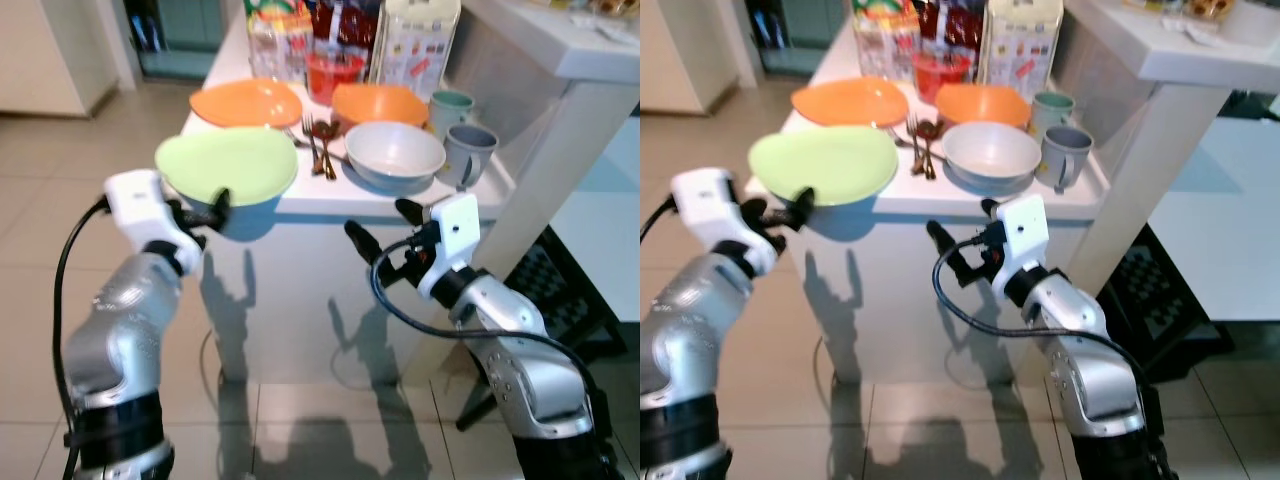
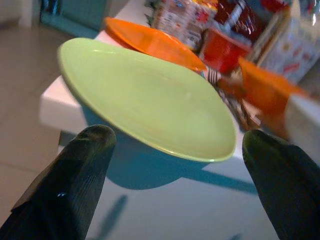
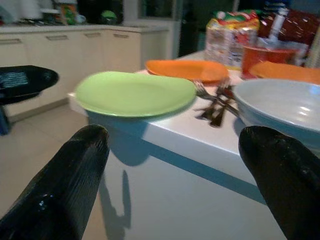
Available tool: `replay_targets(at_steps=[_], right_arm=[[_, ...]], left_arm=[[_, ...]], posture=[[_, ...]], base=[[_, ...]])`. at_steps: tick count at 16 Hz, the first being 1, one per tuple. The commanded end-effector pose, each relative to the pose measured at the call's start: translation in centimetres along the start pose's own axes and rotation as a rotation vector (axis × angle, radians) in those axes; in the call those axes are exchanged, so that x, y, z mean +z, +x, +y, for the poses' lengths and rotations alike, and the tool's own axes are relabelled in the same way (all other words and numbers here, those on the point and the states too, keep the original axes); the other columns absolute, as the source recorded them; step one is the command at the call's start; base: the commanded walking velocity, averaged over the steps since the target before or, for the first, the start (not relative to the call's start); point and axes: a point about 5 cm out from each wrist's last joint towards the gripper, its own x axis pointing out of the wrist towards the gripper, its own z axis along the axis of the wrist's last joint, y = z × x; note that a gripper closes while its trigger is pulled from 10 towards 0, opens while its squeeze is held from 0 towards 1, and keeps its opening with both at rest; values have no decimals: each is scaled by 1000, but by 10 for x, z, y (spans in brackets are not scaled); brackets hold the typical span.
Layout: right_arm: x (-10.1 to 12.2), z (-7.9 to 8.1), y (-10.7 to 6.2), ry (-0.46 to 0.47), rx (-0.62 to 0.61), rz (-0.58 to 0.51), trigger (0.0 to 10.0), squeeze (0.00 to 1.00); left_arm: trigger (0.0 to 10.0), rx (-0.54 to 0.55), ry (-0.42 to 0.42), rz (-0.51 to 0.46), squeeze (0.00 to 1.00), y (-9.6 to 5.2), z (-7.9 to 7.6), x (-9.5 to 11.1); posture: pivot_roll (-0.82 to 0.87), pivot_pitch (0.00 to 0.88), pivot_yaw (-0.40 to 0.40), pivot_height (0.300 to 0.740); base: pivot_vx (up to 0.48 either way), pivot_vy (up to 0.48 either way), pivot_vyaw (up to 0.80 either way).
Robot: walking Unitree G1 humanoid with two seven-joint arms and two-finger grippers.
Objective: Setting the table
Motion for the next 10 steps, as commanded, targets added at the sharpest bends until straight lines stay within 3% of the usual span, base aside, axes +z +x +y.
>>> replay_targets(at_steps=[1,6,7,8,10], right_arm=[[2,1,-2,-1,19,-1,10000,0],[2,12,0,7,124,21,10000,0],[0,16,0,4,156,37,10000,0],[-1,18,-1,-2,171,49,10000,0],[-4,22,-3,-7,196,63,10000,0]], left_arm=[[10000,-23,-60,28,1000,4,-3,-3],[10000,-64,-312,133,980,18,-7,-20],[10000,-41,-306,165,4,23,-4,-27],[10000,-30,-299,183,0,25,-2,-31],[10000,-9,-377,198,0,33,2,-37]], posture=[[29,0,-54,740],[11,0,-41,740],[5,0,-38,740],[4,0,-37,740],[-8,0,-30,740]], base=[[0,0,0],[0,0,0],[0,0,0],[0,0,0],[0,0,0]])
